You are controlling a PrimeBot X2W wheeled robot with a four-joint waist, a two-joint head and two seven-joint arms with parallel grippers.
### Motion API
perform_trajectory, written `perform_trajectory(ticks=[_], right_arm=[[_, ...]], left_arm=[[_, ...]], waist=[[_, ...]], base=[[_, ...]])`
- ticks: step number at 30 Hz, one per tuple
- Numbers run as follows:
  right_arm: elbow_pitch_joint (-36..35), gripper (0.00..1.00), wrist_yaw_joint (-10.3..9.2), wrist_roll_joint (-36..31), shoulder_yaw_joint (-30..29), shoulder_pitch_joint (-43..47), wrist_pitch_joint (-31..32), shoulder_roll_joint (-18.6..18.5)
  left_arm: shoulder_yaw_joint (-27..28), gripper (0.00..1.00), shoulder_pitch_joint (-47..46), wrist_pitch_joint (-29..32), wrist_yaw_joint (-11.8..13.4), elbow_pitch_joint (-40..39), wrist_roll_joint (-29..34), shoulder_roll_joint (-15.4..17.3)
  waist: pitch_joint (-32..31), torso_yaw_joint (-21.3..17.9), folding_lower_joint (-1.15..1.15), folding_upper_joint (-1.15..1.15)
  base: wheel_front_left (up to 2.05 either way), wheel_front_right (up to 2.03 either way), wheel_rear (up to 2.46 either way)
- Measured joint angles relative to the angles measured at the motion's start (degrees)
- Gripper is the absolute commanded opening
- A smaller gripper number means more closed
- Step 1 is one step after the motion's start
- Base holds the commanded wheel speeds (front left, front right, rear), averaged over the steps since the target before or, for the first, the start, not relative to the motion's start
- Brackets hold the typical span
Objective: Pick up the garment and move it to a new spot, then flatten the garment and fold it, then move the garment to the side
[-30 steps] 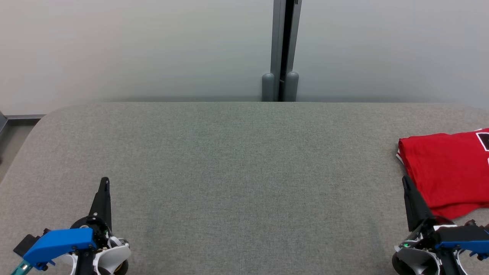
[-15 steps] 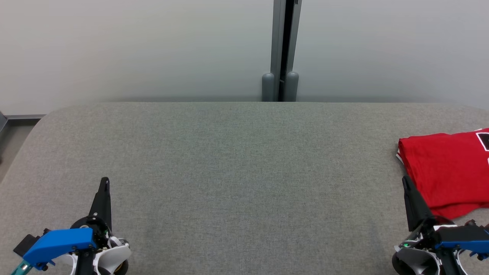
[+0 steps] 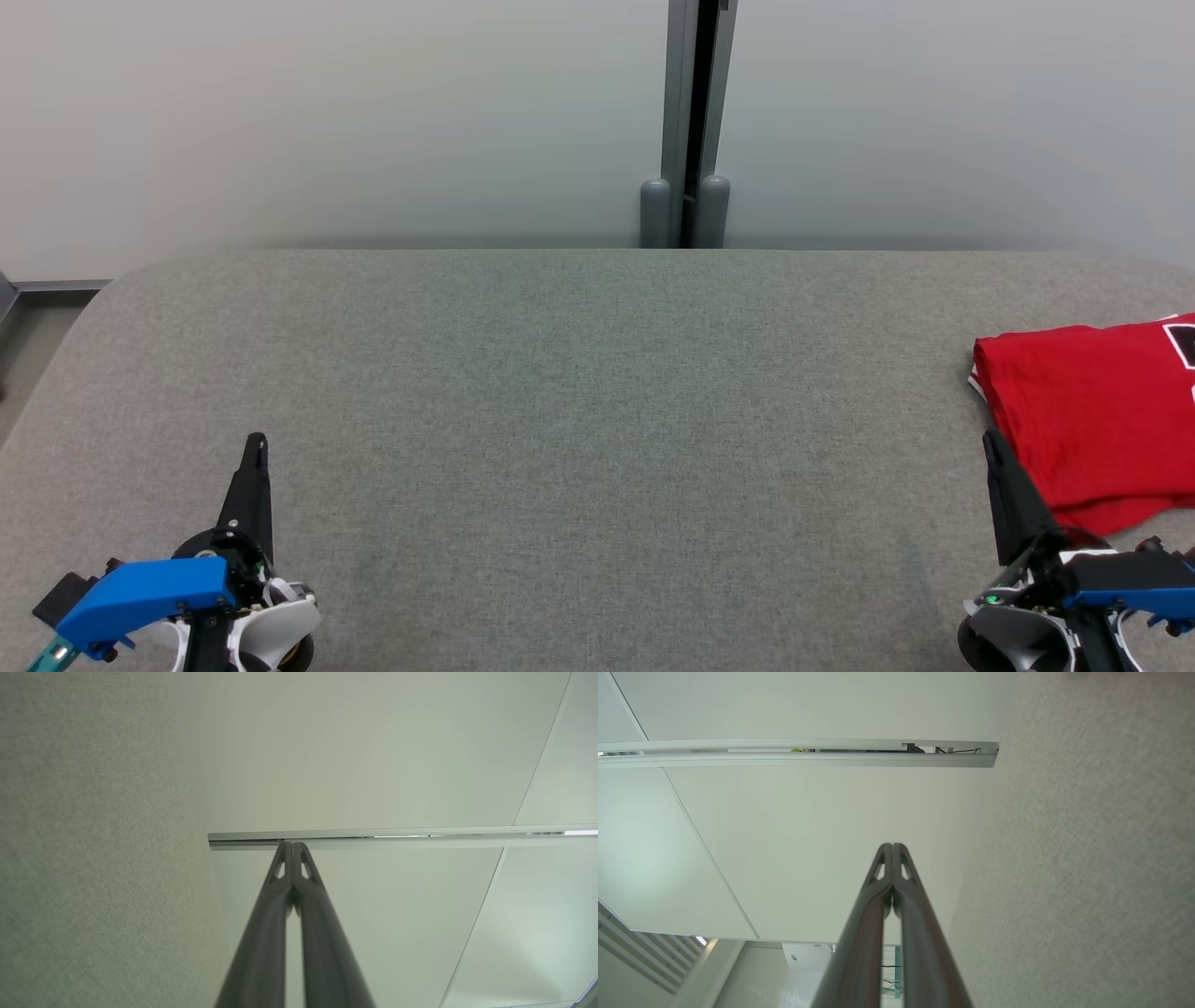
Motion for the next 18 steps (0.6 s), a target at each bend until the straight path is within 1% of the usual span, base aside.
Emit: perform_trajectory(ticks=[18], right_arm=[[0.0,0.00,0.00,0.0,0.0,0.0,0.0,0.0]], left_arm=[[0.0,0.00,0.0,0.0,0.0,0.0,0.0,0.0]], waist=[[0.0,0.0,0.00,0.00]], base=[[0.00,0.00,0.00]])
